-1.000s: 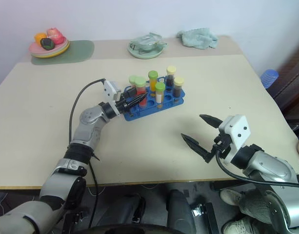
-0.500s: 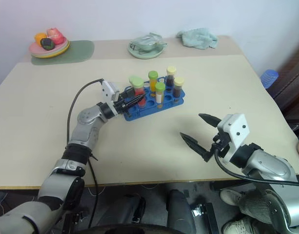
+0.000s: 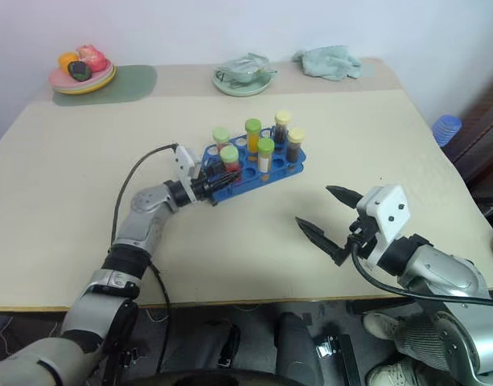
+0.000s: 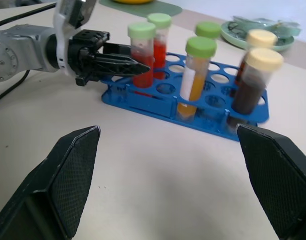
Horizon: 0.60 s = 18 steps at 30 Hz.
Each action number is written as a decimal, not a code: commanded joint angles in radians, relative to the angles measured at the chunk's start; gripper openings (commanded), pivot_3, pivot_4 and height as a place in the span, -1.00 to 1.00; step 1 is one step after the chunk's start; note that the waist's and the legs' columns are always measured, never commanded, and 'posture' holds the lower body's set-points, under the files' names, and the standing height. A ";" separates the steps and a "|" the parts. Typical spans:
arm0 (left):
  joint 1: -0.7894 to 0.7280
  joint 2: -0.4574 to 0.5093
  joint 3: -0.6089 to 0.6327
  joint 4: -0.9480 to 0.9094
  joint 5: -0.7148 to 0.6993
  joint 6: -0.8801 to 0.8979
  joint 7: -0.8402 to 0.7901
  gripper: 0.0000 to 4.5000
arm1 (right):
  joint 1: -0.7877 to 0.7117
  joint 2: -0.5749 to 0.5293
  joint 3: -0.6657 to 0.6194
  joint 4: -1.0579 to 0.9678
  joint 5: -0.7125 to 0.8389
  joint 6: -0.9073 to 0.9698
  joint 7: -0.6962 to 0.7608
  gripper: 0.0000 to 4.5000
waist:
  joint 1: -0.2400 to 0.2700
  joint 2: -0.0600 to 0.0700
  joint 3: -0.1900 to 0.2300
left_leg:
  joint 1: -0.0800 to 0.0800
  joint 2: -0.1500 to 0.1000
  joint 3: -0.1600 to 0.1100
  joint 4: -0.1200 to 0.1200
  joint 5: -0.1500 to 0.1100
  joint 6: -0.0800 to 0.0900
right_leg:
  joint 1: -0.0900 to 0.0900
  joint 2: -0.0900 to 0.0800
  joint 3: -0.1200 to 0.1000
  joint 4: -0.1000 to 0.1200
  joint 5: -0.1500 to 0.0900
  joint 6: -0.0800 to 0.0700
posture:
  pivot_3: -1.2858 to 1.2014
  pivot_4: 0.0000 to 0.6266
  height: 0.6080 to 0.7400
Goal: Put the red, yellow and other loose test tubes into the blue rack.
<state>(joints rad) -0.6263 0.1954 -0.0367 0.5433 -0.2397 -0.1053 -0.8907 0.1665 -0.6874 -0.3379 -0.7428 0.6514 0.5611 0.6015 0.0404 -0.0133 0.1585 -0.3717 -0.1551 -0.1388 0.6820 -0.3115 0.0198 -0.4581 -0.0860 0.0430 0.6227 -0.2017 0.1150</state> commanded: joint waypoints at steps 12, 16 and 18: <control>0.024 0.003 0.039 -0.163 -0.040 -0.006 0.032 0.96 | 0.023 -0.004 -0.024 -0.010 -0.005 -0.041 0.028 1.00 | -0.002 0.000 0.000 | 0.000 0.000 0.000 0.000 0.000 0.000 | 0.000 0.000 0.000 0.000 0.000 0.000 | 0.03 -0.52 1.00; 0.156 0.111 0.033 -0.405 -0.062 0.159 0.031 0.96 | 0.028 -0.009 -0.022 0.005 -0.010 -0.043 0.041 1.00 | -0.009 0.000 0.000 | 0.000 0.002 0.000 -0.001 0.000 0.000 | -0.001 0.002 0.001 0.000 0.000 0.000 | 0.03 -0.52 1.00; 0.209 0.147 0.056 -0.461 -0.067 0.175 0.053 0.96 | 0.038 -0.010 -0.033 0.014 -0.012 -0.044 0.046 1.00 | -0.003 0.001 0.000 | 0.000 0.002 0.000 -0.001 0.000 0.000 | 0.000 0.003 0.001 0.000 0.000 0.000 | 0.03 -0.52 1.00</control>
<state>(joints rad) -0.4324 0.3303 -0.0096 0.1551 -0.2940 0.0559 -0.8549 0.2016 -0.6877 -0.3385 -0.7246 0.6385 0.5374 0.6378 0.0373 -0.0128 0.1584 -0.3713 -0.1531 -0.1385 0.6810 -0.3117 0.0194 -0.4583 -0.0828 0.0438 0.6221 -0.2015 0.1149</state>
